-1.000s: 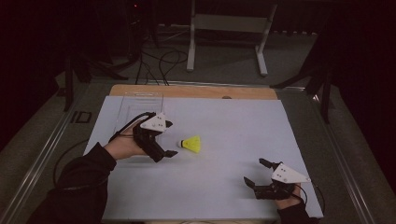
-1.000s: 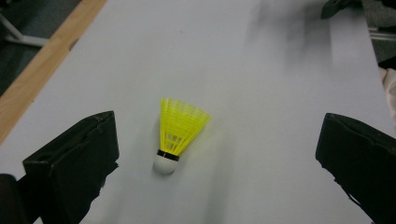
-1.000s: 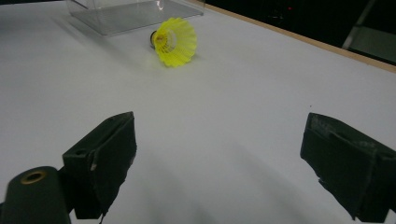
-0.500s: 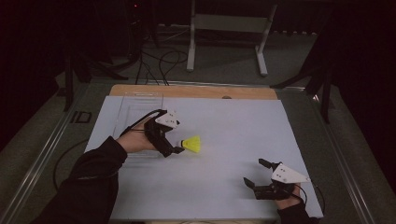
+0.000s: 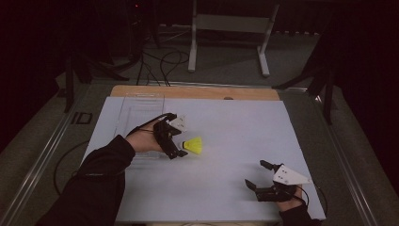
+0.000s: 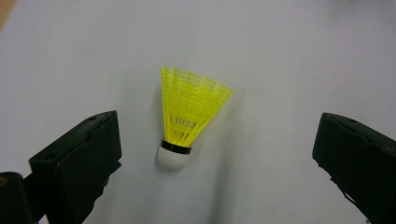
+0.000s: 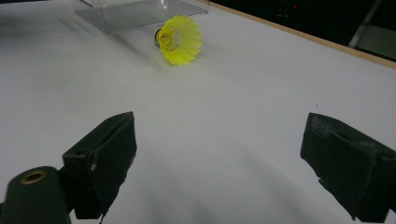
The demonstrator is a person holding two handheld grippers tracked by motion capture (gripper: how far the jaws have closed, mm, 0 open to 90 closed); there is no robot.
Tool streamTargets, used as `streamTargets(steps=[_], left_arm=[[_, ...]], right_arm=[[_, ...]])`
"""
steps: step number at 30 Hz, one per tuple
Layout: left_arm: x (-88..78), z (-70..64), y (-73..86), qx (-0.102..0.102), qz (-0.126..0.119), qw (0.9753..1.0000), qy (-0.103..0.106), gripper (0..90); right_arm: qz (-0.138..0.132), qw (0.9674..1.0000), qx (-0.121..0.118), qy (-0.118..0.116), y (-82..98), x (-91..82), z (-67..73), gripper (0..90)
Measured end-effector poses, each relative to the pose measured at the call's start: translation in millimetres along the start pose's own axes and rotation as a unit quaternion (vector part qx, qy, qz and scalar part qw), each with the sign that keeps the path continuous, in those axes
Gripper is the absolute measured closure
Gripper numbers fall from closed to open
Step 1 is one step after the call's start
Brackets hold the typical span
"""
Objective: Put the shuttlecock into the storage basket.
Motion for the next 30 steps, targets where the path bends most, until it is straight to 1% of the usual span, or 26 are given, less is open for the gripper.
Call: streamTargets(steps=[3,4,6,7,8,10,13,15,16,17,19,21,24,25,26,27,29,30], left_arm=[[3.8,1.9,0.8,0.005,0.006,1.0000,0.003,4.0],[6.7,3.4,1.4,0.010,0.013,0.9998,0.007,4.5],[6.7,3.4,1.4,0.010,0.013,0.9998,0.007,4.5],[12.7,5.4,3.1,0.022,0.027,0.9994,0.005,5.4],[14.6,5.8,3.6,0.024,0.027,0.9993,0.004,5.9],[16.2,6.2,3.8,0.022,0.028,0.9994,0.005,6.0],[19.6,8.0,4.3,0.025,0.030,0.9992,0.002,6.3],[22.3,9.0,5.2,0.030,0.037,0.9989,0.001,7.1],[23.7,9.7,5.7,0.037,0.043,0.9984,-0.003,7.5],[25.3,10.2,6.0,0.034,0.047,0.9983,-0.001,7.6],[26.7,11.0,6.3,0.037,0.049,0.9981,-0.003,8.0],[31.3,12.8,6.9,0.041,0.057,0.9975,-0.004,8.0],[33.1,13.3,7.3,0.040,0.059,0.9975,-0.003,8.1],[38.2,15.6,9.5,0.049,0.077,0.9959,-0.001,8.4],[38.2,15.6,9.5,0.049,0.077,0.9959,-0.001,8.4],[39.9,16.5,10.3,0.051,0.083,0.9952,-0.003,8.4],[44.8,19.1,12.4,0.061,0.110,0.9921,0.000,9.2],[46.3,19.8,12.9,0.061,0.117,0.9912,0.003,10.1]], right_arm=[[0.000,1.0000,0.000,0.000,0.0,0.1,0.1,10.5],[0.000,1.0000,-0.001,-0.001,0.0,0.2,0.2,10.5],[0.000,1.0000,-0.001,-0.001,-0.1,0.1,0.2,10.5],[-0.001,1.0000,0.000,-0.001,-0.1,-0.1,0.1,10.5],[-0.001,1.0000,0.000,-0.001,-0.1,-0.1,0.0,10.5],[-0.001,1.0000,0.000,-0.002,-0.1,-0.2,0.0,10.5],[-0.001,1.0000,-0.001,-0.002,-0.2,-0.5,0.3,10.5],[-0.001,1.0000,0.000,-0.003,-0.2,-0.2,0.2,10.5],[-0.001,1.0000,0.000,-0.004,-0.1,0.0,0.2,10.5],[-0.001,1.0000,0.000,-0.004,-0.1,0.1,0.4,10.5],[0.000,1.0000,-0.001,-0.005,-0.2,0.0,0.7,10.5],[-0.001,1.0000,-0.001,-0.004,-0.3,-0.2,0.7,10.5],[-0.001,1.0000,0.000,-0.004,-0.3,-0.2,0.6,10.5],[-0.001,1.0000,0.001,-0.006,-0.1,0.1,0.8,10.5],[-0.001,1.0000,0.001,-0.006,-0.1,0.1,0.8,10.5],[-0.001,1.0000,0.001,-0.006,-0.1,0.1,0.8,10.5],[-0.001,1.0000,0.000,-0.006,-0.1,0.1,0.8,10.5],[-0.001,1.0000,0.000,-0.006,-0.1,0.1,0.8,10.5]])
Point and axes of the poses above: each handheld gripper's, and its own axes: x roughly forward along the jaws, y roughly out of its underside, z roughly to its left, the point moved 3 cm from there along x, roughly forward along the jaws, and after that the axes turned 9 degrees about -z, right-handed, at the moved point
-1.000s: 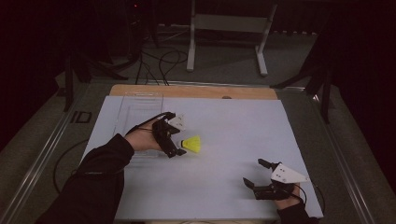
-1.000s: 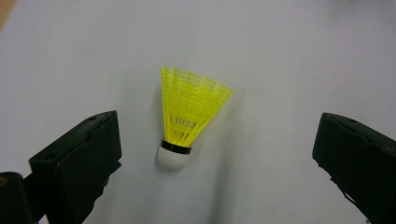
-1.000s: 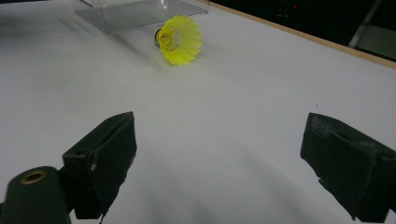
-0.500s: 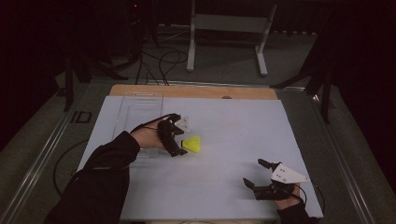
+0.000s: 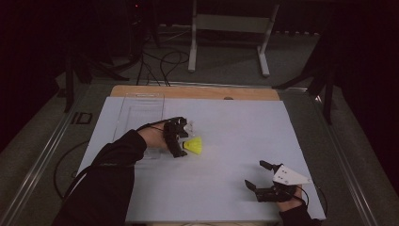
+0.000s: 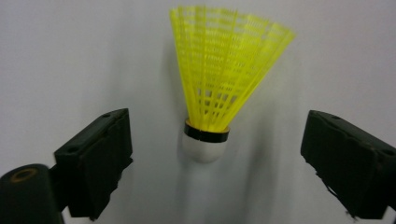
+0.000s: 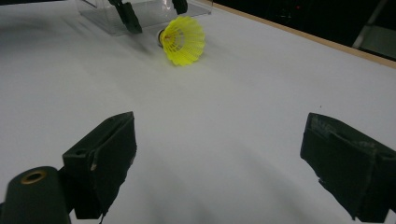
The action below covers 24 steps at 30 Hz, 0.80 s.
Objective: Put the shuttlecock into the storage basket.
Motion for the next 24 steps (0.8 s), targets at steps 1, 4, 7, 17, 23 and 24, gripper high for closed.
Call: streamTargets(steps=[1,4,7,17,23,24], left_arm=[[0.9,1.1,-0.1,0.003,0.006,1.0000,0.000,10.3],[3.8,2.0,-0.4,-0.004,0.009,1.0000,0.002,15.0],[5.7,2.6,0.7,0.005,0.018,0.9998,0.008,19.9],[9.3,3.2,3.6,0.024,0.039,0.9988,0.016,39.4],[12.7,2.6,5.0,0.039,0.062,0.9973,0.011,52.5],[12.8,2.6,5.0,0.040,0.062,0.9972,0.011,54.9]], right_arm=[[0.000,1.0000,0.000,0.000,0.0,0.0,0.0,10.5],[0.000,1.0000,0.000,-0.001,0.0,-0.1,0.0,10.6],[0.000,1.0000,0.001,-0.001,0.1,-0.2,0.0,10.5],[0.000,1.0000,0.001,-0.001,-0.1,-0.3,0.2,10.6],[0.000,1.0000,0.001,0.000,-0.2,-0.4,0.1,10.6],[0.000,1.0000,0.000,-0.001,-0.2,-0.6,0.1,10.6]])
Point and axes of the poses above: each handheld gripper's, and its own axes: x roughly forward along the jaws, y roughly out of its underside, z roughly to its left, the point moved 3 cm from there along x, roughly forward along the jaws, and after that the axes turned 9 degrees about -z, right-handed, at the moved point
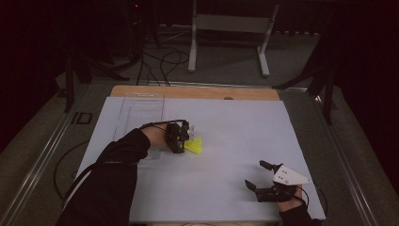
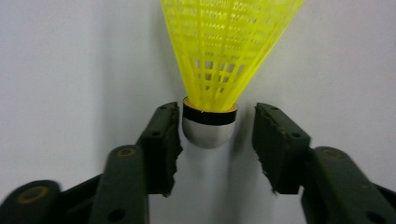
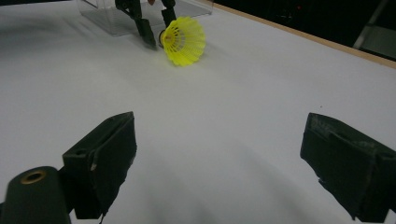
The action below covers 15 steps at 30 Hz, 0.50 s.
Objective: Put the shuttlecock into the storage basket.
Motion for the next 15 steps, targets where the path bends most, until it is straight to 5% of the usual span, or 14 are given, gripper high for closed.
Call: streamTargets(steps=[3,15], left_arm=[[-1.3,1.3,0.3,0.002,-0.005,1.0000,-0.002,63.5],[-12.8,-0.8,-5.4,-0.013,-0.035,0.9991,0.019,65.4]], right_arm=[[0.000,1.0000,0.000,0.000,0.1,0.1,-0.2,10.5],[0.000,1.0000,-0.001,0.002,-0.2,-0.2,-0.5,10.6]])
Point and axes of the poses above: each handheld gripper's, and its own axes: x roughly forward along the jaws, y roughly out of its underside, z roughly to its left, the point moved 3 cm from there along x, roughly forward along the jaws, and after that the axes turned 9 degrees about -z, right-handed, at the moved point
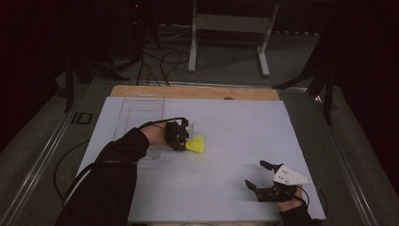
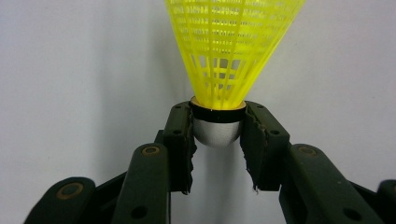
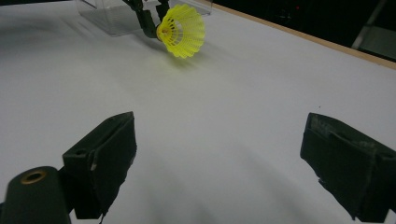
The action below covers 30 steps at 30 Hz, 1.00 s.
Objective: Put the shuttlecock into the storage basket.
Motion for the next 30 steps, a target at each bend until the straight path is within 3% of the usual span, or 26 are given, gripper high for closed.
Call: streamTargets(steps=[8,20,30], left_arm=[[-5.7,-4.0,-5.6,-0.007,-0.014,0.9998,0.014,65.6],[-29.1,-7.2,-21.3,-0.034,-0.051,0.9977,0.030,65.6],[-50.9,-9.8,-24.1,-0.056,-0.064,0.9960,0.029,65.6]], right_arm=[[0.001,1.0000,0.000,0.001,0.1,0.0,-0.1,10.6],[0.001,1.0000,0.000,0.001,0.4,0.4,-0.4,10.6],[0.002,1.0000,0.002,0.002,0.8,0.7,-0.7,10.6]])
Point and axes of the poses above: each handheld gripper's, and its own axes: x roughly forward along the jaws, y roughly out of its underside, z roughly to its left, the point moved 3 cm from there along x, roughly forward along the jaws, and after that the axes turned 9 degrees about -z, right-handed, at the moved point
